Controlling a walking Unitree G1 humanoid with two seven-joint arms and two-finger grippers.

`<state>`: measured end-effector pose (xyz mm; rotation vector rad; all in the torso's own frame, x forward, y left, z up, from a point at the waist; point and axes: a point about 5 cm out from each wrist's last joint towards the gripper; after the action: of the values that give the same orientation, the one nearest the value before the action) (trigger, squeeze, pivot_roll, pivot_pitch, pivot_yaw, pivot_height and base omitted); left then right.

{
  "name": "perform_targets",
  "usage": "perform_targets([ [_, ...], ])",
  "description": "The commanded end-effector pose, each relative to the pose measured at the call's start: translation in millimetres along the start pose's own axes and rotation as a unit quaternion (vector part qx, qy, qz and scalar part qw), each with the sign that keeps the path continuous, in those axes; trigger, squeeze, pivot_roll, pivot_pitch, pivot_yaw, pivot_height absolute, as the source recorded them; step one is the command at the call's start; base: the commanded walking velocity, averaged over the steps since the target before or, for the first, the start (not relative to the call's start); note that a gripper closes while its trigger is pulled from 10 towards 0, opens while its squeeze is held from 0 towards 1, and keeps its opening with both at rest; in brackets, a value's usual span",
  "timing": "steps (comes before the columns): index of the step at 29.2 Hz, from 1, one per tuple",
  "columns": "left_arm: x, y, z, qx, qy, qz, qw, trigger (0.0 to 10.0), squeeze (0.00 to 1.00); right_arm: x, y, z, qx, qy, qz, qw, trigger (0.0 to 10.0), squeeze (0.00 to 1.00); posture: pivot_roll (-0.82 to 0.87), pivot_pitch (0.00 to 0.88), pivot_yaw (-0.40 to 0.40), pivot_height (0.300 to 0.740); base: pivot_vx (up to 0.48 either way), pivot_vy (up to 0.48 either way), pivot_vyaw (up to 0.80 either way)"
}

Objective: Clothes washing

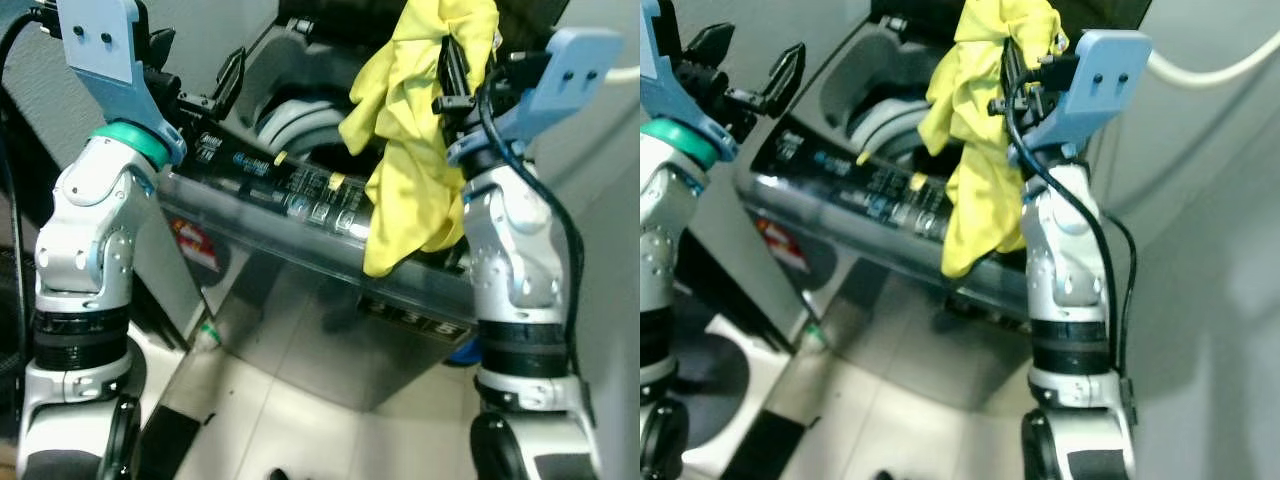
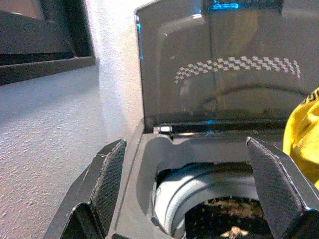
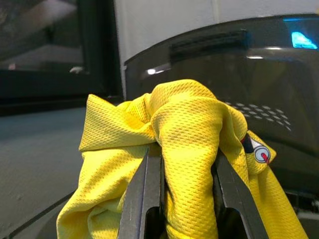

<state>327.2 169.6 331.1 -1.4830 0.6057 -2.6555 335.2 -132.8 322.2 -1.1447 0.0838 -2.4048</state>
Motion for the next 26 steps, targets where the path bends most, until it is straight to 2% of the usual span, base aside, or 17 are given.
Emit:
perform_targets([
  [1, -2.1, 3.2, -0.2, -0.005, -0.003, -0.004, 1.000, 10.0, 0.00, -1.0, 4.0, -2.8, -0.007, -0.002, -0.005, 1.000, 10.0, 0.00, 0.06, 0.049, 0.041, 0.740, 0.000, 0.000, -0.80],
  [3, -2.0, 3.3, -0.2, -0.005, -0.003, -0.004, 1.000, 10.0, 0.00, -0.9, 4.2, -2.8, -0.007, -0.001, -0.006, 1.000, 10.0, 0.00, 0.06, 0.049, 0.040, 0.740, 0.000, 0.000, -0.80],
  [26, -1.3, 1.5, -1.1, 0.007, 0.005, 0.002, 1.000, 10.0, 0.00, 1.4, 3.3, -1.5, -0.004, 0.006, -0.014, 1.000, 10.0, 0.00, 0.06, 0.052, 0.037, 0.740, 0.014, 0.000, 0.00],
])
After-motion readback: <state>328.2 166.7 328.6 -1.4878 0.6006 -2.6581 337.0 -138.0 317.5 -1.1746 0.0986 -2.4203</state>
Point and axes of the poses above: a point about 5 cm out from each wrist's last joint towards the gripper, its own z axis pointing out of the wrist towards the gripper, its own x axis along the axis of the wrist's last joint, y = z × x, and after that the axes turned 15 degrees about z, right-handed
